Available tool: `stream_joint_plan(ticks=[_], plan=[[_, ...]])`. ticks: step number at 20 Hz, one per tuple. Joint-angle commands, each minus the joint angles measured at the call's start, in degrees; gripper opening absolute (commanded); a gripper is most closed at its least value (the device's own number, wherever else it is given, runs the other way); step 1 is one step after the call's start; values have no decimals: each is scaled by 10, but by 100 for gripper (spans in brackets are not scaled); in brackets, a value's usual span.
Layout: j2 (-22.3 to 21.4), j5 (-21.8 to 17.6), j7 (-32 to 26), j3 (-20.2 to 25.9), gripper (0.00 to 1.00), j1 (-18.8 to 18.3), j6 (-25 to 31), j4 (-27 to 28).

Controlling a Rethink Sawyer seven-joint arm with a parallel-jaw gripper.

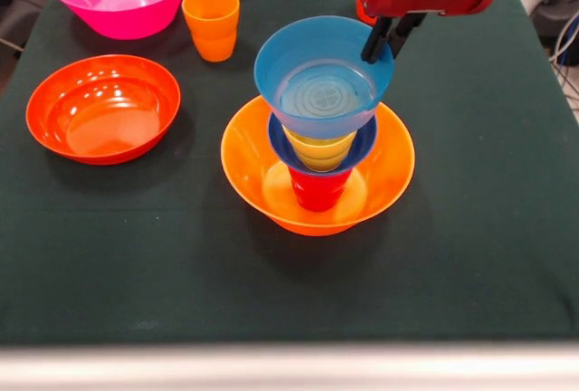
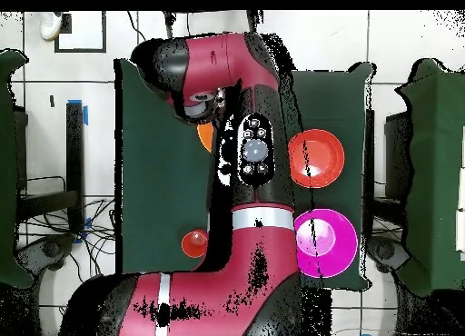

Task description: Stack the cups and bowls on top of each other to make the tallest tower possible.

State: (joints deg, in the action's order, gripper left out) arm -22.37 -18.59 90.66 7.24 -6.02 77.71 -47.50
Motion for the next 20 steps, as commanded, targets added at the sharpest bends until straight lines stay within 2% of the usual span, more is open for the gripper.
stream_joint_plan(ticks=[1, 4, 5, 20], plan=[[5, -21, -74, 31, 0, -5, -11, -26], [2, -19, -76, 32, 0, -7, -20, -33], [1, -19, -74, 32, 100, -8, -22, -35], [0, -24, -83, 31, 100, -9, -26, -37]])
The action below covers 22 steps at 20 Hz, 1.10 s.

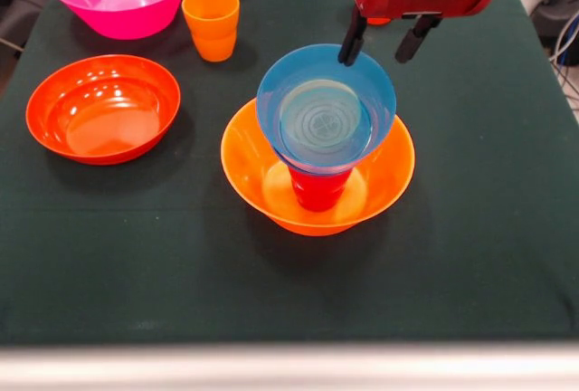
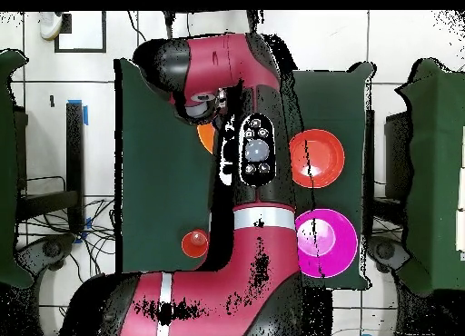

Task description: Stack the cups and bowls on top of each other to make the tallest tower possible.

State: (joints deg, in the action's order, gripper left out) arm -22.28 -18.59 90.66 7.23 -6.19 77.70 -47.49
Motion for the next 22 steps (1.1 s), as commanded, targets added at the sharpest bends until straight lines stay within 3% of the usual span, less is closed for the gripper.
stream_joint_plan(ticks=[1, 13, 22], plan=[[0, -25, -85, 31, 100, -8, -25, -37], [-11, -22, -79, 25, 100, -7, -5, -41], [-49, -15, -98, 19, 100, -3, 82, -32]])
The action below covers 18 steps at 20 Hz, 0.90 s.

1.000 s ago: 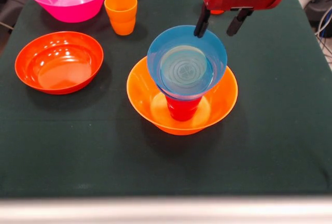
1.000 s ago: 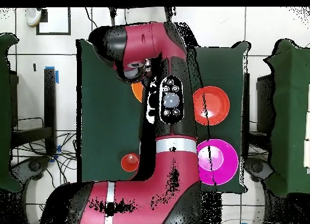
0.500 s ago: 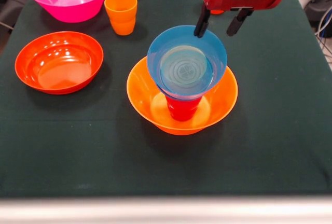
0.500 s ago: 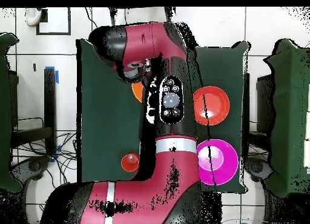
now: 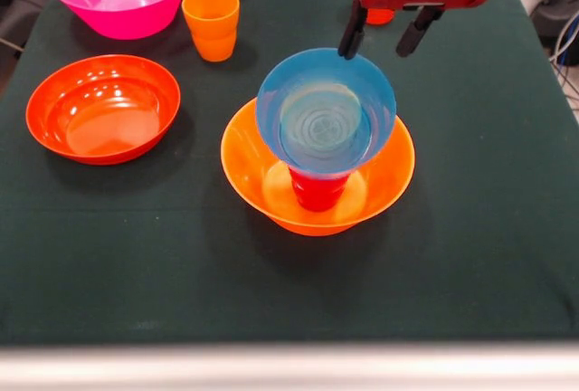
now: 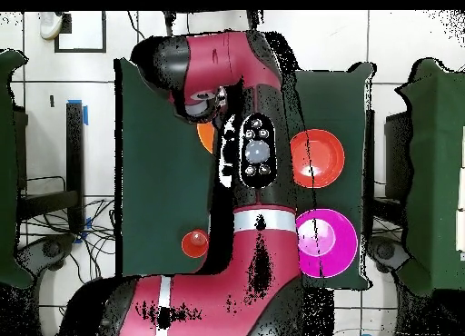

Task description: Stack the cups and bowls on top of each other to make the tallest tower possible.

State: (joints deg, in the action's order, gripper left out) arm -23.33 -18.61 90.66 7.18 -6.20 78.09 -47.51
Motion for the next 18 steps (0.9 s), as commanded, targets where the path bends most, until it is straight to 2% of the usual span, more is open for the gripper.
stream_joint_plan(ticks=[1, 8, 14, 18], plan=[[-40, -14, -98, 20, 100, -3, 80, -32], [-57, -13, -95, 21, 100, -5, 83, -50], [-72, -13, -92, 21, 100, -9, 56, -88], [-66, -15, -93, 26, 100, -11, 61, -79]])
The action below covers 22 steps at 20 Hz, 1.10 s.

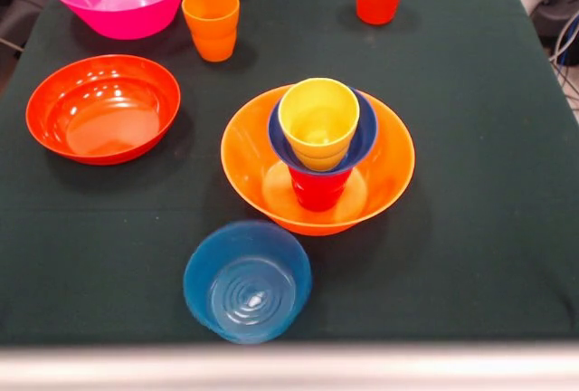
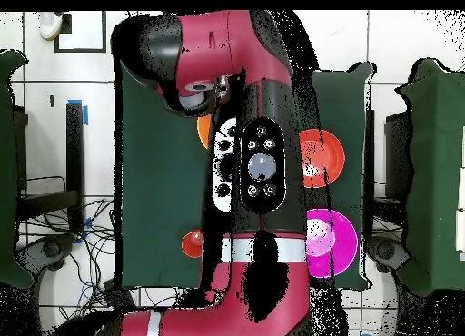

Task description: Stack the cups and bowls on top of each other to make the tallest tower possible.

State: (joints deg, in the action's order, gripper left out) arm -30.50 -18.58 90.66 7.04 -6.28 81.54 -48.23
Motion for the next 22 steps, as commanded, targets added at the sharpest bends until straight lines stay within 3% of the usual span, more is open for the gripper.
stream_joint_plan(ticks=[1, 7, 15, 22], plan=[[8, -16, -93, 28, 100, -11, 26, -69], [13, -15, -90, 32, 100, -12, 20, -67], [56, -9, -70, 53, 100, -26, -84, -64], [89, -3, -67, 62, 100, -34, -100, -30]])
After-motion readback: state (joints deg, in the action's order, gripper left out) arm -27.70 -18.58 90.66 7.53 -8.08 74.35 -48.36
